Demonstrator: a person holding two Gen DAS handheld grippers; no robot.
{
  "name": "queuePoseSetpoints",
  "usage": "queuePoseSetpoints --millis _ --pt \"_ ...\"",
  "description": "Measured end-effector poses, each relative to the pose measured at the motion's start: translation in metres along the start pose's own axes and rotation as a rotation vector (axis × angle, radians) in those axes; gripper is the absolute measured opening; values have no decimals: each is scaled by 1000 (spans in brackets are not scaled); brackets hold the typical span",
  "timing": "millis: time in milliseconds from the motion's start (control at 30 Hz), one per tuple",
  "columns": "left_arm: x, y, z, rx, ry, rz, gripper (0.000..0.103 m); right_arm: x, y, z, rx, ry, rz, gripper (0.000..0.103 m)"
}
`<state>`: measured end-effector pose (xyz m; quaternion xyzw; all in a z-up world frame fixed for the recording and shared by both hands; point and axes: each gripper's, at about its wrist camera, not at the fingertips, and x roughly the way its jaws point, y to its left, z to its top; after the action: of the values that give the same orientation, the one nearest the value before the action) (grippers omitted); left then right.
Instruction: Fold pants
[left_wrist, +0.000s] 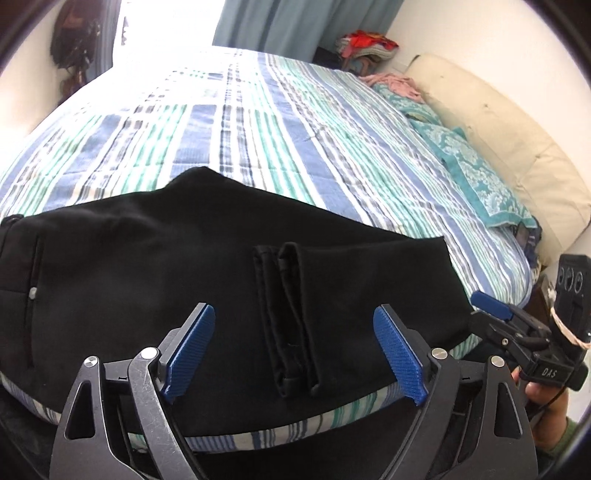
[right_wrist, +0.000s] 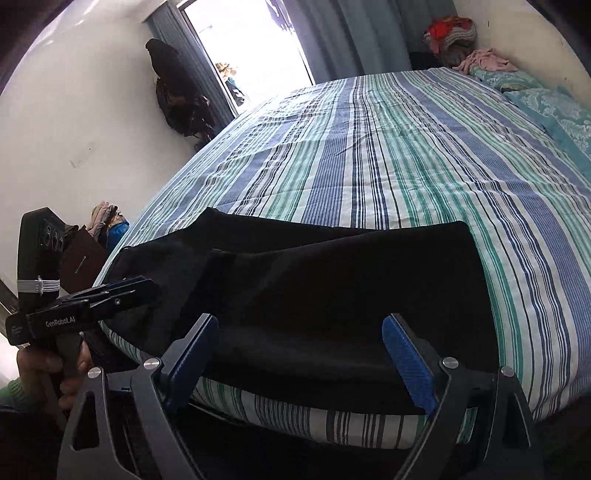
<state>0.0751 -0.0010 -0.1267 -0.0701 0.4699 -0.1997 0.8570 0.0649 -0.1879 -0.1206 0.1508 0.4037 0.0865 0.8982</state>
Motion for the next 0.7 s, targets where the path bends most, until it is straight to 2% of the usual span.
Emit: queuePoseSetpoints --millis 233,500,633,700 --pt "-3 42 2 -123 -6 74 89 2 -9 -2 40 -10 -16 90" --pt "-18 74 18 -173 -32 126 89 5 -14 -1 49 -14 -29 90" --pt "-58 139 51 -263 -114 166 89 2 -15 0 52 -28 -29 90" --pt "-75 187 67 -349 -113 168 91 1 -19 0 66 -34 -27 90"
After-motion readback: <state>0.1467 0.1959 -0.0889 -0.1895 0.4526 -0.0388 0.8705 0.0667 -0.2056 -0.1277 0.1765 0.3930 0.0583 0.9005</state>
